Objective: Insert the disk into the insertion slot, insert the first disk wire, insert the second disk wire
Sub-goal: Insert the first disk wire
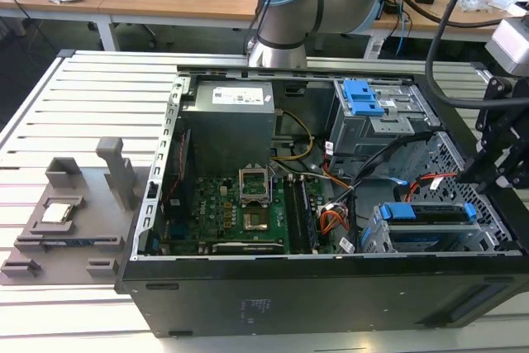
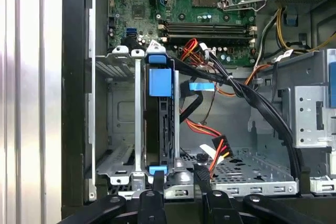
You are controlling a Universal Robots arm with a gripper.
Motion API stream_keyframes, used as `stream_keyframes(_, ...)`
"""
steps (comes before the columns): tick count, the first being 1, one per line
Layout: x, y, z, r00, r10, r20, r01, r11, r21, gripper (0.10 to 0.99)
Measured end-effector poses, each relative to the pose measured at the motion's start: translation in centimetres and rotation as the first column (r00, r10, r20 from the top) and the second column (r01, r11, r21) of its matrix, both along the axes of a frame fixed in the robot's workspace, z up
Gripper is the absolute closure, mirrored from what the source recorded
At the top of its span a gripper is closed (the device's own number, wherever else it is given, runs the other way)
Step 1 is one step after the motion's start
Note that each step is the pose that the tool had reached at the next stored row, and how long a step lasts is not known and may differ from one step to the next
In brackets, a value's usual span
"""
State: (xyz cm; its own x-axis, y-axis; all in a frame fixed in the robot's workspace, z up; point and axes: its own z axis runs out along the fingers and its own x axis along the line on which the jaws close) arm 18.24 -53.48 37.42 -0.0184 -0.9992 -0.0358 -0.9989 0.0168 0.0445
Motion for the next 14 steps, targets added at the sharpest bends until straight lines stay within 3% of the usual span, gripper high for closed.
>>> stream_keyframes(3,0.78,0.73,-0.05,1.0000,0.000,0.0001,0.000,1.0000,0.000,0.725)
stream_keyframes(6,1.01,1.23,-0.11,1.0000,0.000,0.0000,0.000,1.0000,0.000,0.725)
stream_keyframes(10,0.86,1.99,-0.32,1.0000,0.001,0.0001,-0.001,1.0000,-0.007,0.725)
stream_keyframes(14,0.04,2.46,-0.73,1.0000,0.002,0.0000,-0.002,1.0000,-0.009,0.725)
